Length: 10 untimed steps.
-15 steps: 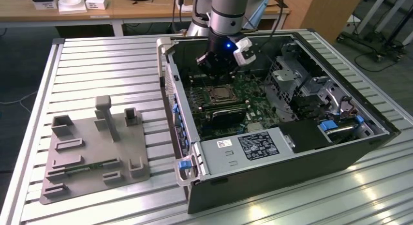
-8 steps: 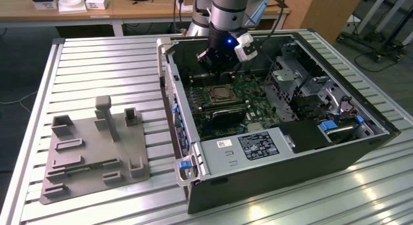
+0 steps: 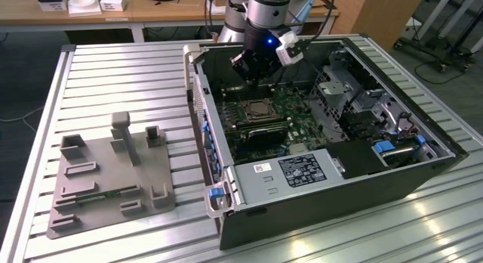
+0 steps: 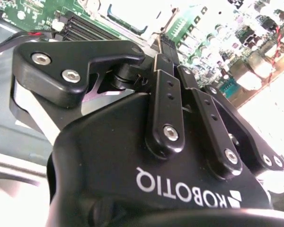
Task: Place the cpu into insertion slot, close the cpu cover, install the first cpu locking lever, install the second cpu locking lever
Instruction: 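Install the first cpu locking lever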
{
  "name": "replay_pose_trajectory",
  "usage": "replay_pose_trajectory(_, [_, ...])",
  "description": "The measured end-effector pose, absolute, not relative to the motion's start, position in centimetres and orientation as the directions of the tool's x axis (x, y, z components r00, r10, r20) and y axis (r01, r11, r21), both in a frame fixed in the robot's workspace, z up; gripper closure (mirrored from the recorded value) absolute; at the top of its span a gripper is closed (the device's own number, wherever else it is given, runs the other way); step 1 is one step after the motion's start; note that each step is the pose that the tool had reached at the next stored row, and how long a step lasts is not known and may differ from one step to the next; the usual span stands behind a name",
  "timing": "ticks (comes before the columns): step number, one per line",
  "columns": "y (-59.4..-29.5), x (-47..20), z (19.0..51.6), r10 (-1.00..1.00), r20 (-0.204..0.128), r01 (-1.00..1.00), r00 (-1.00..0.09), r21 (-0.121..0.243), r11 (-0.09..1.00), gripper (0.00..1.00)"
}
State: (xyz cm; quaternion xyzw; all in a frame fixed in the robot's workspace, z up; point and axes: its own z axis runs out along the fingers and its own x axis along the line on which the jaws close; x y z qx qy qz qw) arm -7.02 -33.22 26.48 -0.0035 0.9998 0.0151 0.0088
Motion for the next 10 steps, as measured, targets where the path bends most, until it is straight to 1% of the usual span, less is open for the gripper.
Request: replay_pose_trajectory(10, [-33.22, -7.03, 27.06, -0.014, -0.018, -0.014, -1.000, 0.030, 0.999, 0.90])
